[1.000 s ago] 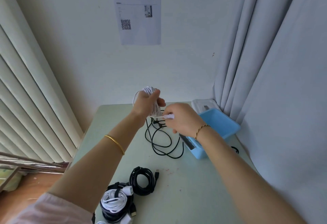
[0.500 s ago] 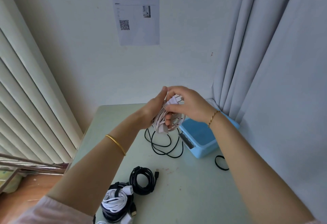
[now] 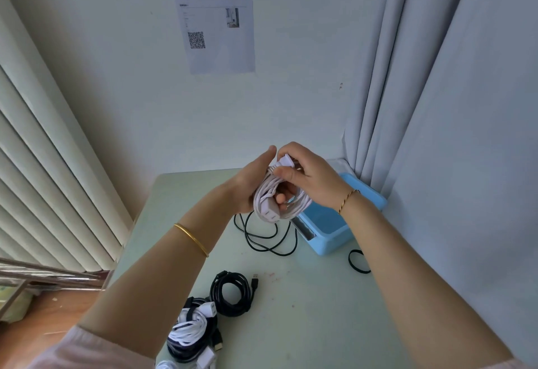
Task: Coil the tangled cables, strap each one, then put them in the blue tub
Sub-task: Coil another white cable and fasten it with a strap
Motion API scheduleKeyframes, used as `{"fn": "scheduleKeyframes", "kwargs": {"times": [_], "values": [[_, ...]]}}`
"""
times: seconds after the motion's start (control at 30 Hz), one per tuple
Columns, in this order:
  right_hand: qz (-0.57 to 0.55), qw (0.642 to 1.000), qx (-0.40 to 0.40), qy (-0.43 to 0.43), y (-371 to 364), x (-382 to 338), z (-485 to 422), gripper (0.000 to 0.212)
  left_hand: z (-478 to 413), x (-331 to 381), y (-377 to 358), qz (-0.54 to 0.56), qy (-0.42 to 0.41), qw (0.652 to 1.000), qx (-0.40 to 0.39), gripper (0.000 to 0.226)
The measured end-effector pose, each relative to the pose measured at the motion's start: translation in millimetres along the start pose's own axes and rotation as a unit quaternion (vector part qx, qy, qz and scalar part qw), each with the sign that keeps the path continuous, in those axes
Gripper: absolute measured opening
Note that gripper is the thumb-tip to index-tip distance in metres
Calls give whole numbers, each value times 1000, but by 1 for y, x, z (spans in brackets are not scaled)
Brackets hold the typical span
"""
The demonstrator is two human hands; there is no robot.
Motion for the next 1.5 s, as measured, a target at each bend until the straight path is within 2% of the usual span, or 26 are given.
{"fn": "scheduleKeyframes", "kwargs": {"times": [0.33, 0.53, 0.67, 0.73, 0.83, 0.93, 1.03, 1.13, 1.37, 1.5], "values": [[1, 996, 12, -85, 10, 34, 34, 22, -25, -16, -13, -14, -1, 998, 57, 73], [-17, 994, 49, -101, 21, 53, 55, 16, -48, -28, -26, -5, -5, 995, 96, 70], [-25, 991, 61, -118, 24, 69, 70, 15, -65, -39, -19, -31, -8, 987, 158, 71], [-31, 988, 73, -130, 27, 78, 79, 18, -68, -44, -26, -29, -4, 987, 159, 69], [-38, 983, 91, -158, 34, 97, 93, 21, -72, -47, -44, -41, -6, 987, 158, 61], [-45, 971, 121, -200, 43, 120, 109, 18, -78, -46, -49, -99, -19, 979, 179, 50], [-68, 959, 154, -230, 48, 140, 123, 16, -88, -56, -61, -133, -13, 982, 132, 55], [-95, 949, 171, -247, 47, 155, 132, 16, -96, -65, -67, -130, -29, 982, 132, 40], [-139, 935, 185, -269, 32, 186, 153, 23, -115, -81, -72, -194, -55, 966, 163, 18], [-147, 933, 162, -285, 26, 200, 156, 21, -129, -90, -65, -224, -45, 954, 194, 10]]}}
Point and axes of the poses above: each hand's wrist, its own z-axis away from the middle knuckle, its own y-axis out of the back of the hand, x = y × z, the point moved 9 cm from there along -z, towards the middle knuckle, and after that the axes turned 5 degrees about y, right-handed, at the moved point
